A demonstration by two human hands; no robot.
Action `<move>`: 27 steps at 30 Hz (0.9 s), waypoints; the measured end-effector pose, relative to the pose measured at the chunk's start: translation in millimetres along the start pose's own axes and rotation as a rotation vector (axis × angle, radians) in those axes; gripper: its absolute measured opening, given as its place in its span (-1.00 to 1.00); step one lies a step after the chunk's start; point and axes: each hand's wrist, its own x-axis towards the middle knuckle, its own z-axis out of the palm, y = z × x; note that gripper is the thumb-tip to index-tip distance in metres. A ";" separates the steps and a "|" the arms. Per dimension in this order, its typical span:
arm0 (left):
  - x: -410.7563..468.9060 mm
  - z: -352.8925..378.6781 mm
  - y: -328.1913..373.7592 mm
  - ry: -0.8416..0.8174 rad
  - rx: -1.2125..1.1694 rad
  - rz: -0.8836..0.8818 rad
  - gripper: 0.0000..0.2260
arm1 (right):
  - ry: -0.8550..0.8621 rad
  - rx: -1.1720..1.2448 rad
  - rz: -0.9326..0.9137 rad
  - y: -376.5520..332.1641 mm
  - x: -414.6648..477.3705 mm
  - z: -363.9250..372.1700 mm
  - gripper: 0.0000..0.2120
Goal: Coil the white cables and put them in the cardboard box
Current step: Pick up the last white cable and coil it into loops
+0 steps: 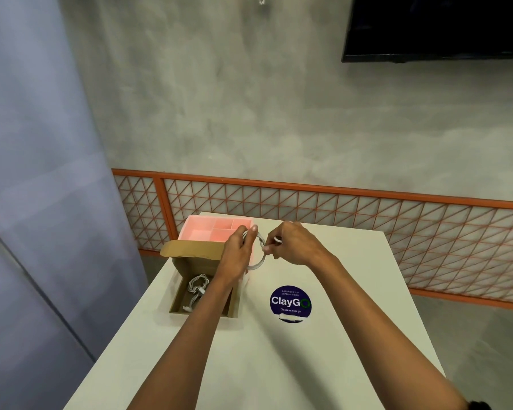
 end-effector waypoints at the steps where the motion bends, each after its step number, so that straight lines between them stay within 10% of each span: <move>1: 0.0 1.4 -0.3 -0.014 0.019 0.019 -0.73 | -0.001 0.020 -0.036 -1.2 -0.2 2.6 -0.85; 21: -7.1 -11.1 18.0 -0.247 -0.174 0.087 -0.83 | -0.120 0.833 0.121 37.8 -9.9 -36.1 -0.82; 27: -5.5 -8.7 13.9 -0.146 -0.162 0.039 -0.79 | 0.385 1.335 0.486 66.4 3.1 -17.2 -0.47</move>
